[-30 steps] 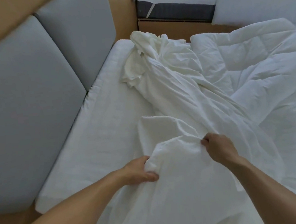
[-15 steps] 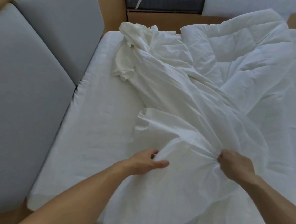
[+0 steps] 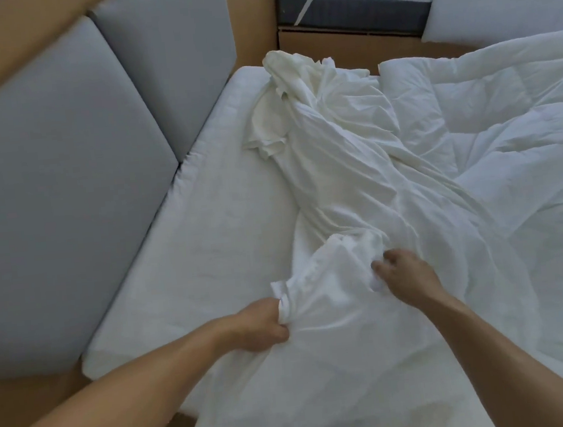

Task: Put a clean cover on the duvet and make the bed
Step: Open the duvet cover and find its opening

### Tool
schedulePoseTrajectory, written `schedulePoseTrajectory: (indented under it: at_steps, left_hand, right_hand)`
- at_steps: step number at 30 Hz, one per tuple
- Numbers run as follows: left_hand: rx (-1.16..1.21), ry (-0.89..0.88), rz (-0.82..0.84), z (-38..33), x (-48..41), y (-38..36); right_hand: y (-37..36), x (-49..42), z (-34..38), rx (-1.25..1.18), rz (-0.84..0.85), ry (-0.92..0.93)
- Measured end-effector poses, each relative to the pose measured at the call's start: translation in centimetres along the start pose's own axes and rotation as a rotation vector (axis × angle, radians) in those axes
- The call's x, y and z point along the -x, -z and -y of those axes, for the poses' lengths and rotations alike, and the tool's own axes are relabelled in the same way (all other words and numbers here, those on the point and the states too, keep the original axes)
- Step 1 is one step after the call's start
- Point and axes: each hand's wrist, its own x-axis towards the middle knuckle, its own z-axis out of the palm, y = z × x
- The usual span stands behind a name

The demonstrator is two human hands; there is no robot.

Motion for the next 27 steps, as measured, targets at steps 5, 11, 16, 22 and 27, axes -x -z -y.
schedulePoseTrajectory:
  at_steps: [5,11,16,22,27]
  left_hand:
    - [0.083,-0.003,-0.067,1.2,1.5,2.9]
    - [0.168,-0.010,-0.054,1.8,1.4,1.9]
    - [0.233,0.028,-0.002,2.4,0.4,2.3]
    - [0.306,0.087,0.020,0.3,-2.4,4.1]
    - [0.162,0.246,0.305,0.2,-4.6,2.2]
  right_hand:
    - [-2.4,-2.9,3.2,0.192,-0.126,-0.162]
    - [-0.9,-5.8,0.4,0.394,-0.229,-0.236]
    - [3.0,-7.7,-2.0,0.283,-0.207,-0.126]
    - [12.0,-9.0,-6.5,0.046,-0.622,-0.216]
    - [8.7,-7.3,-12.0,0.258,-0.044,-0.380]
